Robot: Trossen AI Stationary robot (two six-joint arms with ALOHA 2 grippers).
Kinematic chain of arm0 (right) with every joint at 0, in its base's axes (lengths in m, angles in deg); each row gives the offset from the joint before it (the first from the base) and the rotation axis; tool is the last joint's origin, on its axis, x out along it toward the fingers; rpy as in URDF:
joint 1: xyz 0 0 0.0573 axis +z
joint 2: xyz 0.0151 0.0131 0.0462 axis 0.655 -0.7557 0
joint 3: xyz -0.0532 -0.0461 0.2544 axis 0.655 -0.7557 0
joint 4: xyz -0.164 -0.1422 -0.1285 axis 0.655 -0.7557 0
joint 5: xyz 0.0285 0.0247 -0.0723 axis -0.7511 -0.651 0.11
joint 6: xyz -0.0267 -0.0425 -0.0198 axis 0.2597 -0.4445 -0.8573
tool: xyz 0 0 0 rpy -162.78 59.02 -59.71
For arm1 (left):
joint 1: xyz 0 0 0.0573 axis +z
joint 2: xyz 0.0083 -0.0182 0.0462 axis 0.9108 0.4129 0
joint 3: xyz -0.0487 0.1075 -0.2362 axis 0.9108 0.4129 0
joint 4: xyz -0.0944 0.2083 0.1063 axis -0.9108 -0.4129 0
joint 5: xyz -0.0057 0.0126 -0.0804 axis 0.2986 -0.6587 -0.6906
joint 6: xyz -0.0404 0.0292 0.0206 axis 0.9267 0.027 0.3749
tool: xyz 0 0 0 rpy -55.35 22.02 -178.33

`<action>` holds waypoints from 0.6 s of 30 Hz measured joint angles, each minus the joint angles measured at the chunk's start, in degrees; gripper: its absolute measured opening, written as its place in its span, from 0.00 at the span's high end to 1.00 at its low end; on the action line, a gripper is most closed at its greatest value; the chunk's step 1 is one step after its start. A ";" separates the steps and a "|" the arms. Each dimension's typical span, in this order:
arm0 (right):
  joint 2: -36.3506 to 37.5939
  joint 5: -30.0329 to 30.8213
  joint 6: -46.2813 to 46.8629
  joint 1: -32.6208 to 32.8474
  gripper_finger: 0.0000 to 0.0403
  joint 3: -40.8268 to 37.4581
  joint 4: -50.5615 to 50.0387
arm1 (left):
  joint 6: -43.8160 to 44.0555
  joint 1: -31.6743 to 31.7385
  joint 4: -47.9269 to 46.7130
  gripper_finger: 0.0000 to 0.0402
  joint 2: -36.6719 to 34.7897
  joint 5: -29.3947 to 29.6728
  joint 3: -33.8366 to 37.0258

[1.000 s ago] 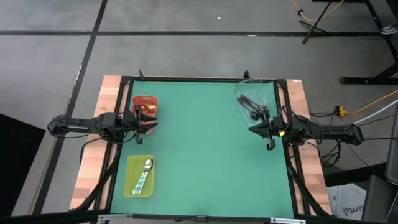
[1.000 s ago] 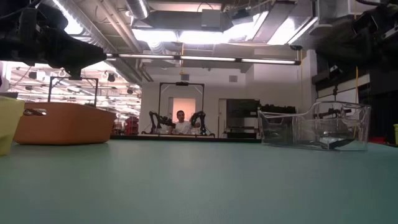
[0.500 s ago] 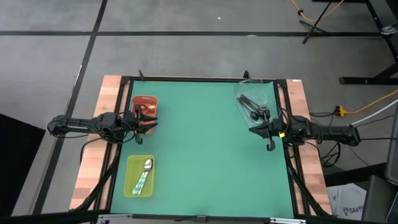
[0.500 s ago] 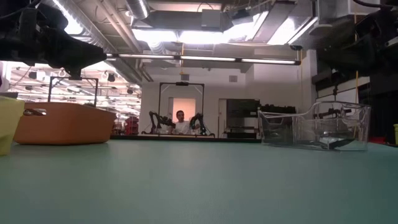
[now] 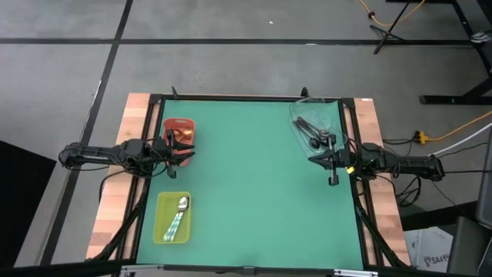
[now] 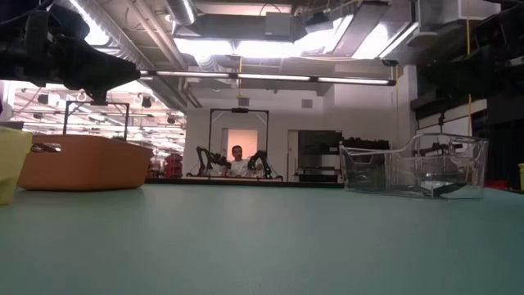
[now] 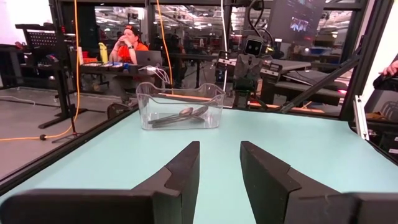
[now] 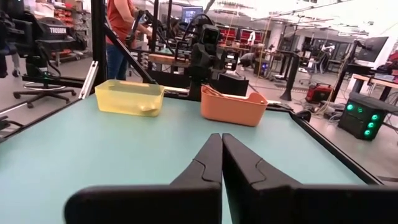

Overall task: Sort silverware by color (type)
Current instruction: Return to Home Position

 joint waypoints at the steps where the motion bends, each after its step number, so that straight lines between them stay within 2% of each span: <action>1: -0.02 0.00 0.02 0.00 1.00 0.00 -0.02 | 0.00 -0.01 0.00 0.73 0.01 0.00 0.00; 18: -0.02 0.40 0.17 0.00 1.00 0.00 -0.16 | 0.00 0.00 0.00 0.73 0.00 0.00 0.00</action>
